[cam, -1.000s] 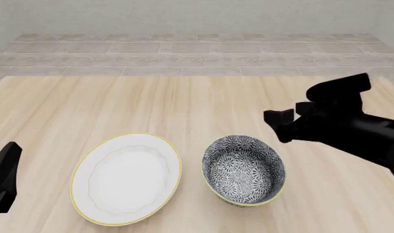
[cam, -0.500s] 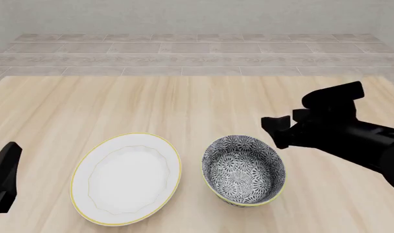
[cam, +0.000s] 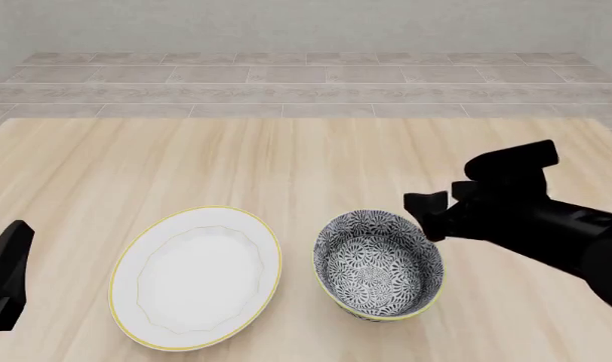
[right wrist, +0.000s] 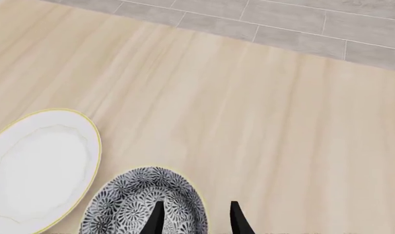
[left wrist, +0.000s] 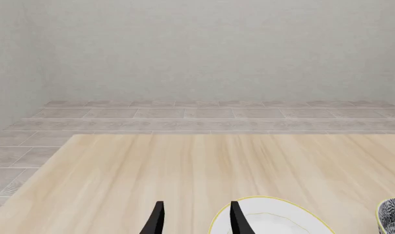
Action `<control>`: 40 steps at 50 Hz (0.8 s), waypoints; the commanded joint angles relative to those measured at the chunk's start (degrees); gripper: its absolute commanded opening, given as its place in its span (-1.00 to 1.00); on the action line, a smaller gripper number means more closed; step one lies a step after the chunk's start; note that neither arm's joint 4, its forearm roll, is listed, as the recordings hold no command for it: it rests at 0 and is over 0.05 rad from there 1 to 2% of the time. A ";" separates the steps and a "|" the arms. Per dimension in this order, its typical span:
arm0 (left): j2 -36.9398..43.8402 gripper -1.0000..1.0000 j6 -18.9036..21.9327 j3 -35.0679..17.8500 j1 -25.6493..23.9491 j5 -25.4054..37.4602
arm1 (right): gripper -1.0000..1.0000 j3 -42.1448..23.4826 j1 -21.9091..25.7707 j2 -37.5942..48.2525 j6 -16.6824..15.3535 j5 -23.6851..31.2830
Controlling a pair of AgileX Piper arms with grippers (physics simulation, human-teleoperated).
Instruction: Put the bowl on the plate.
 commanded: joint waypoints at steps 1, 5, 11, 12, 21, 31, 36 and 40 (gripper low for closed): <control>0.00 1.00 0.00 0.00 0.00 0.00 | 1.00 0.35 0.55 1.57 0.68 -0.94; 0.00 1.00 0.00 0.00 0.00 0.00 | 1.00 0.27 0.61 1.82 0.65 -0.96; 0.00 1.00 0.00 0.00 0.00 0.00 | 1.00 0.44 0.60 2.31 0.74 -1.21; 0.00 1.00 0.00 0.00 0.00 0.00 | 1.00 0.45 0.64 2.31 0.80 -1.21; 0.00 1.00 0.00 0.00 0.00 0.00 | 1.00 0.89 0.58 2.26 0.94 -1.15; 0.00 1.00 0.00 0.00 0.00 0.00 | 1.00 2.12 0.32 2.41 1.44 -2.34; 0.00 1.00 0.00 0.00 0.00 0.00 | 1.00 2.87 0.40 2.93 2.06 -3.42; 0.00 1.00 0.00 0.00 0.00 0.00 | 1.00 3.14 0.37 2.67 2.31 -3.40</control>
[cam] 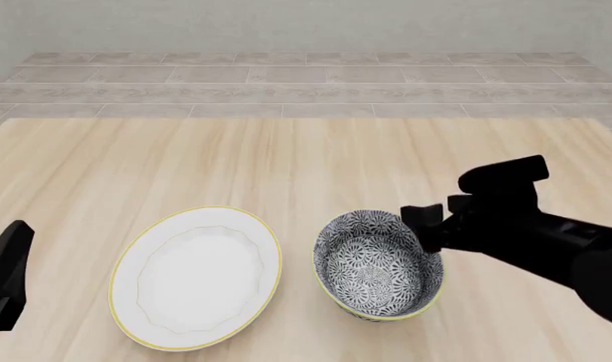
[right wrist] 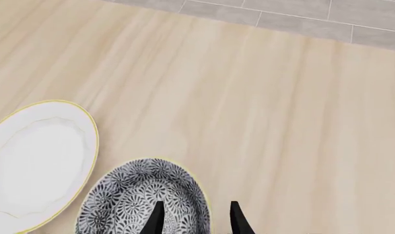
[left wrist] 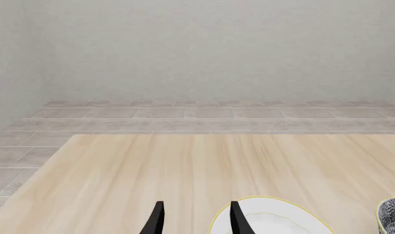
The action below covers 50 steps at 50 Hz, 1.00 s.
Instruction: Put the bowl on the plate.
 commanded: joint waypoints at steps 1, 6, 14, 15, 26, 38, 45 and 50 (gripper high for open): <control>0.00 1.00 0.00 0.00 0.00 0.00 | 1.00 1.07 -0.06 0.04 0.78 -0.84; 0.00 1.00 0.00 0.00 0.00 0.00 | 1.00 1.36 -0.07 -0.15 1.31 -0.90; 0.00 1.00 0.00 0.00 0.00 0.00 | 1.00 2.44 -0.18 -0.43 2.35 -1.45; 0.00 1.00 0.00 0.00 0.00 0.00 | 1.00 2.47 -0.16 -0.50 2.43 -1.39; 0.00 1.00 0.00 0.00 0.00 0.00 | 1.00 3.07 -0.29 -1.20 2.88 -1.24; 0.00 1.00 0.00 0.00 0.00 0.00 | 1.00 4.50 0.11 1.02 4.40 -4.37; 0.00 1.00 0.00 0.00 0.00 0.00 | 1.00 4.99 0.17 1.53 4.58 -5.01; 0.00 1.00 0.00 0.00 0.00 0.00 | 1.00 5.31 0.20 2.13 4.76 -5.56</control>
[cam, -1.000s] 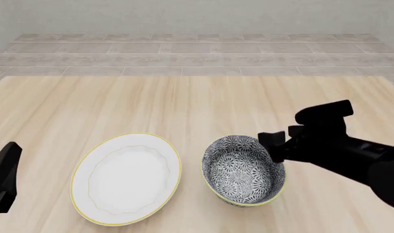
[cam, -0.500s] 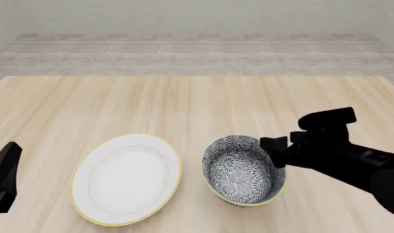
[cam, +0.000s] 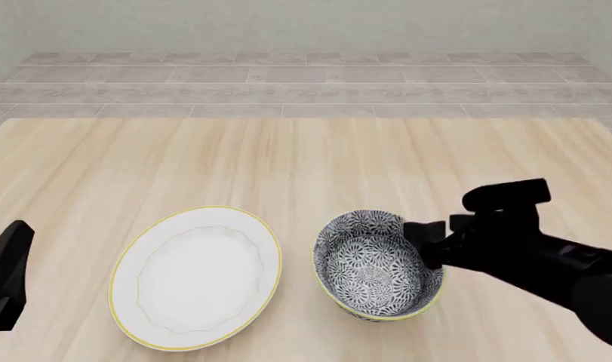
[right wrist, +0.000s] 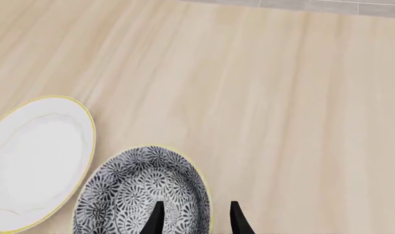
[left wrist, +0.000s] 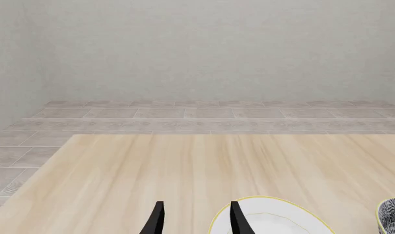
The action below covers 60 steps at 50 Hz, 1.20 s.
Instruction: Put the bowl on the plate.
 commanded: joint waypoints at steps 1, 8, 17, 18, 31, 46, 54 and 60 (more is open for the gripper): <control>0.00 1.00 0.00 0.00 0.00 0.00 | 1.00 0.91 0.09 1.16 0.62 -1.47; 0.00 1.00 0.00 0.00 0.00 0.00 | 1.00 1.03 0.19 1.58 0.72 -1.87; 0.00 1.00 0.00 0.00 0.00 0.00 | 1.00 0.79 0.25 1.41 0.96 -1.41; 0.00 1.00 0.00 0.00 0.00 0.00 | 1.00 0.76 0.19 1.30 1.03 -1.29; 0.00 1.00 0.00 0.00 0.00 0.00 | 1.00 2.17 0.22 3.14 1.66 -4.39; 0.00 1.00 0.00 0.00 0.00 0.00 | 1.00 2.67 0.19 3.91 2.16 -5.51; 0.00 1.00 0.00 0.00 0.00 0.00 | 1.00 2.75 0.44 5.06 2.63 -6.58; 0.00 1.00 0.00 0.00 0.00 0.00 | 1.00 2.91 0.49 5.29 3.20 -6.92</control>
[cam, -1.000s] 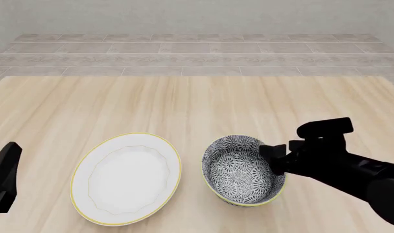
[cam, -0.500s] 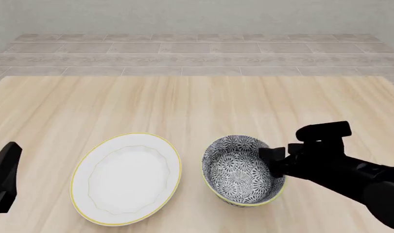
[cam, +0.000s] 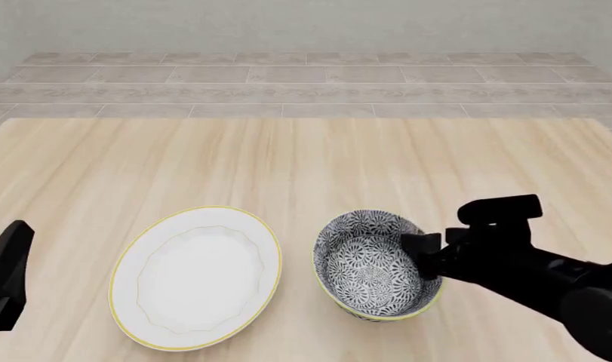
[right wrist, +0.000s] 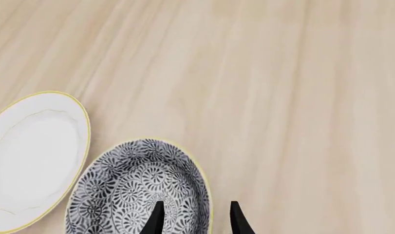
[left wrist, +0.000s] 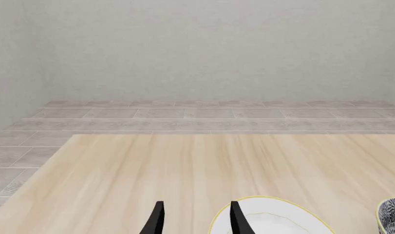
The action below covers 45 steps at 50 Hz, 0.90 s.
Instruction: Put the bowl on the plate.
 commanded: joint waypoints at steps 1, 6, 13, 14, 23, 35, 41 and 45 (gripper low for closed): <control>0.00 1.00 0.00 0.00 0.00 0.00 | 1.00 0.31 0.23 0.95 0.89 -1.11; 0.00 1.00 0.00 0.00 0.00 0.00 | 1.00 0.41 0.38 1.18 1.10 -1.38; 0.00 1.00 0.00 0.00 0.00 0.00 | 1.00 0.87 0.50 2.08 1.53 -2.60; 0.00 1.00 0.00 0.00 0.00 0.00 | 1.00 0.94 0.48 2.21 1.58 -2.77; 0.00 1.00 0.00 0.00 0.00 0.00 | 1.00 1.15 0.70 3.07 2.13 -3.68; 0.00 1.00 0.00 0.00 0.00 0.00 | 1.00 1.79 0.92 6.26 2.74 -7.14; 0.00 1.00 0.00 0.00 0.00 0.00 | 1.00 2.39 0.94 8.59 2.82 -10.04; 0.00 1.00 0.00 0.00 0.00 0.00 | 1.00 2.45 1.02 8.82 2.70 -10.45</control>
